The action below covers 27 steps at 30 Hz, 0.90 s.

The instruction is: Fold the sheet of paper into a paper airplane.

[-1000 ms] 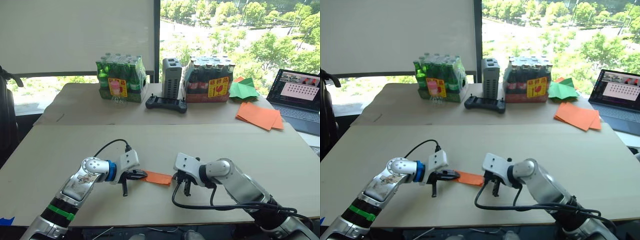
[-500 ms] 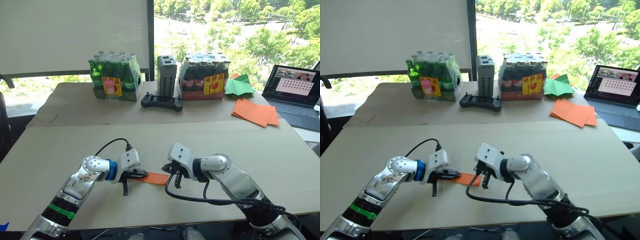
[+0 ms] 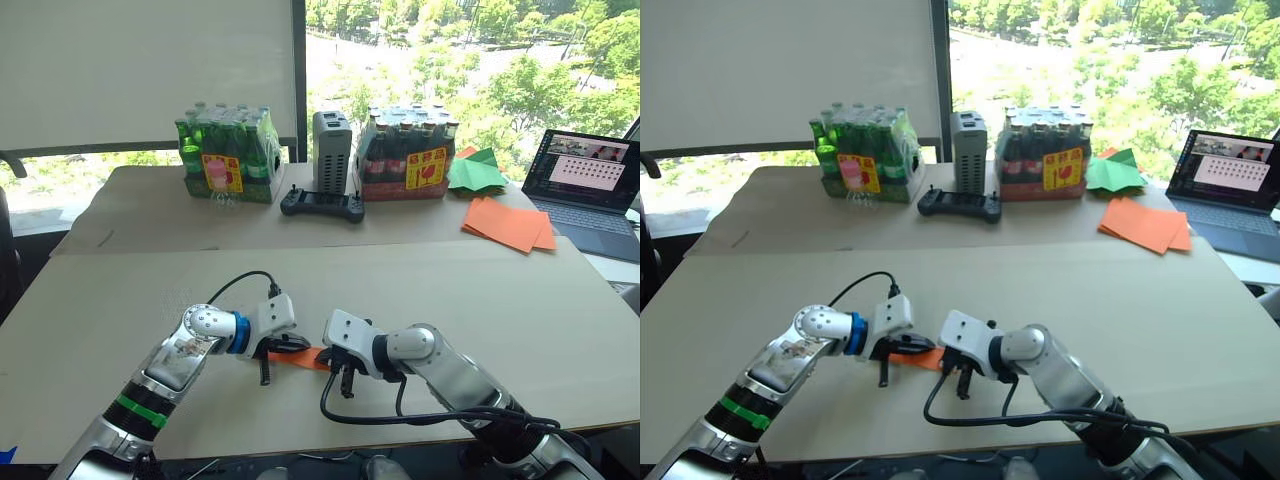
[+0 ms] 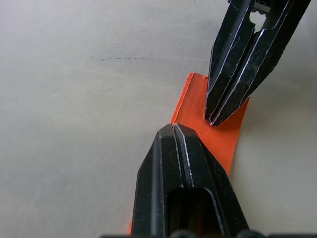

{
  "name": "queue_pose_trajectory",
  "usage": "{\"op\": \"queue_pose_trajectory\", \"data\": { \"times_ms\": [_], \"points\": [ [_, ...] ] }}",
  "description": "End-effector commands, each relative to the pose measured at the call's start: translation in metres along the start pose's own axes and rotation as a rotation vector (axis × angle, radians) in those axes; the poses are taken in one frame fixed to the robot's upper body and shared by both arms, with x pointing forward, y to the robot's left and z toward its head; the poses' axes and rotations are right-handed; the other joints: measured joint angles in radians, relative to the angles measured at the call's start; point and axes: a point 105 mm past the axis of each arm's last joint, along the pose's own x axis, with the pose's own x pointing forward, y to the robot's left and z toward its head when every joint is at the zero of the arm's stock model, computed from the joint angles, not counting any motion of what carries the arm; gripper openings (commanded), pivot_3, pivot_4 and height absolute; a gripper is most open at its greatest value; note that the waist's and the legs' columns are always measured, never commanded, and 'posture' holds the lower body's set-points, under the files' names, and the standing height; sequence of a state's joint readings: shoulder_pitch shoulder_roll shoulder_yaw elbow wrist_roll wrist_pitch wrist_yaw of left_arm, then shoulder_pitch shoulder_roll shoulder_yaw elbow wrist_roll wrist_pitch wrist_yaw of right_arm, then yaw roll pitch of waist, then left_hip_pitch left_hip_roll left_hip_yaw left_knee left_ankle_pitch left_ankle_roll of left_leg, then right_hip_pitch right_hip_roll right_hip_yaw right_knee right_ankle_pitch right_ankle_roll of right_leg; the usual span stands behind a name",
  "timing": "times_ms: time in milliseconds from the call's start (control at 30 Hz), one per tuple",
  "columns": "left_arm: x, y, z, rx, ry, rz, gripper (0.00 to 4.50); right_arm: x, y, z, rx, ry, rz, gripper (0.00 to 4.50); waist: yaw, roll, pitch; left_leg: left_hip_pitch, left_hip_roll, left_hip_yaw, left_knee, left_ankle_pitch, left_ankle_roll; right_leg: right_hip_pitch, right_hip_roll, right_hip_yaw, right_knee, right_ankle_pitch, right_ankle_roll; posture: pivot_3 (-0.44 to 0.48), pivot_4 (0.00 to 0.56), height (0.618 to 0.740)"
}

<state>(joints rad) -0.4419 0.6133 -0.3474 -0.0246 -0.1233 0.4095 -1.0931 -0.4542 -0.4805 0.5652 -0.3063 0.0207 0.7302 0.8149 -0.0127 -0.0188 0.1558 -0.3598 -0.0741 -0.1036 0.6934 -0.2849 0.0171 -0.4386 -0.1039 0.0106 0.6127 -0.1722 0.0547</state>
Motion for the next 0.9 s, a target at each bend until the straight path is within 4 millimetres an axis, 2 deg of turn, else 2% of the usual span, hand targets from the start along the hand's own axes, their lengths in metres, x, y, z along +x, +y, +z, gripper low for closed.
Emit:
{"op": "queue_pose_trajectory", "data": {
  "times_ms": [33, 333, 567, 900],
  "points": [
    [0.002, 0.001, 0.001, 0.038, 0.016, -0.017, 0.00, 0.005, 0.012, -0.030, 0.064, 0.121, 0.040, 0.02, 0.000, 0.000, 0.000, 0.000, 0.000, 0.000, 0.000, 0.000, 0.000, 0.000, 0.000, 0.000, 0.000, 0.000, 0.000, 0.000, 0.150, 0.699],
    [-0.002, 0.000, -0.036, 0.026, 0.141, -0.038, 0.00, 0.005, 0.013, -0.030, 0.079, 0.123, 0.045, 0.02, 0.000, 0.000, -0.001, 0.005, 0.000, 0.000, -0.001, 0.000, 0.000, 0.004, 0.000, 0.000, 0.000, -0.001, 0.002, 0.000, 0.150, 0.699],
    [-0.009, 0.002, -0.049, -0.005, 0.161, -0.019, 0.00, 0.005, 0.016, -0.030, 0.075, 0.128, 0.054, 0.02, -0.003, 0.002, -0.004, 0.008, 0.001, 0.000, -0.001, 0.000, 0.000, 0.007, 0.001, 0.000, 0.000, -0.002, 0.003, 0.000, 0.150, 0.699],
    [-0.039, 0.001, -0.073, -0.070, 0.203, 0.049, 0.00, 0.007, 0.016, -0.029, 0.070, 0.127, 0.060, 0.02, -0.009, 0.006, -0.008, 0.010, 0.004, 0.000, -0.002, -0.001, -0.001, 0.008, 0.004, 0.000, 0.000, -0.002, 0.003, 0.000, 0.150, 0.699]
  ]
}}
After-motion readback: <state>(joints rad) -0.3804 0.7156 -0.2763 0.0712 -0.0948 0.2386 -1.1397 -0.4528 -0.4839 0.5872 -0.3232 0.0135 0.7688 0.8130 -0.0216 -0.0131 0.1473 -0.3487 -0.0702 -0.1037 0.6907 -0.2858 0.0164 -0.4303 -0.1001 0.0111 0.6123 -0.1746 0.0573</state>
